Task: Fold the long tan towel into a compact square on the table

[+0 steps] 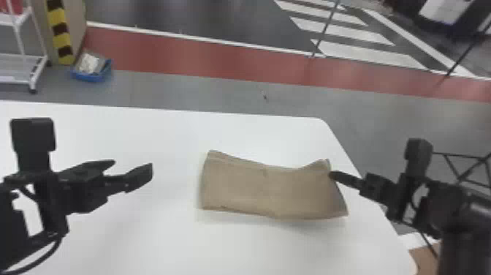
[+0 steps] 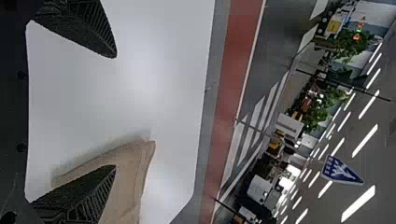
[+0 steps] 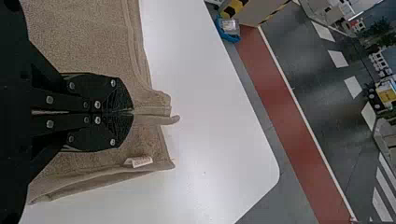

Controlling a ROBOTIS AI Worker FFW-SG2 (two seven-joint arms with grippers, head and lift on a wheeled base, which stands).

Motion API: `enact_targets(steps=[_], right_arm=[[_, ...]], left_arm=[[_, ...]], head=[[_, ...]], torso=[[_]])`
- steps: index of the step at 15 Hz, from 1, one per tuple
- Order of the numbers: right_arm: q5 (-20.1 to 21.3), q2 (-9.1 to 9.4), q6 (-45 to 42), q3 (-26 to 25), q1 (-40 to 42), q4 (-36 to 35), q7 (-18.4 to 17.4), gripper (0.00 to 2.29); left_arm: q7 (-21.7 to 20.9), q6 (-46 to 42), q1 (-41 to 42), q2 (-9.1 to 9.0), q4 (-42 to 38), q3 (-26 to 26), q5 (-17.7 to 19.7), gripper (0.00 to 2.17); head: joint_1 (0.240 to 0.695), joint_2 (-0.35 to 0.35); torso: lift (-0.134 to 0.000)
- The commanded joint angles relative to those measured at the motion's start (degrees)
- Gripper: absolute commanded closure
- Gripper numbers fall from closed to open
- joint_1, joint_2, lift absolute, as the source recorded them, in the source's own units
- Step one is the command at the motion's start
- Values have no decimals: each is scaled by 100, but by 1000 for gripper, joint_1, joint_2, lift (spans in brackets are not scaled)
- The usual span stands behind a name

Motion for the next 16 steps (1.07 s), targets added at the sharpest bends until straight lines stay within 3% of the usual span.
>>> enact_targets(steps=[1, 4, 8, 10, 11, 14, 16], right_arm=[[-74, -19, -143, -113, 98, -94, 95, 1295], [-109, -55, -460, -324, 107, -94, 192, 1295], [67, -230, -1075, -131, 45, 802, 183, 1295], [409, -309, -1356, 159, -192, 1408, 183, 1281], [515, -309, -1462, 256, -262, 1567, 148, 1112], [594, -116, -1919, 221, -122, 1408, 69, 2], [532, -55, -1971, -17, 107, 987, 69, -1]], left_arm=[[7, 0, 19, 7, -7, 27, 0, 33], [7, 0, 10, -20, -7, -8, -8, 33], [7, 0, -17, -46, 36, -43, -79, 33], [7, 0, -17, -20, 54, -17, -88, 33], [7, 0, -8, -11, 63, -8, -88, 33], [-2, 0, -25, 7, 116, 19, -88, 33], [-2, 0, -78, 7, 142, 19, -88, 33]], head=[[695, -350], [695, -350], [695, -350], [695, -350], [695, -350], [695, -350], [695, -350]], torso=[[-124], [-124], [-124], [-124], [-124], [-124], [-124]])
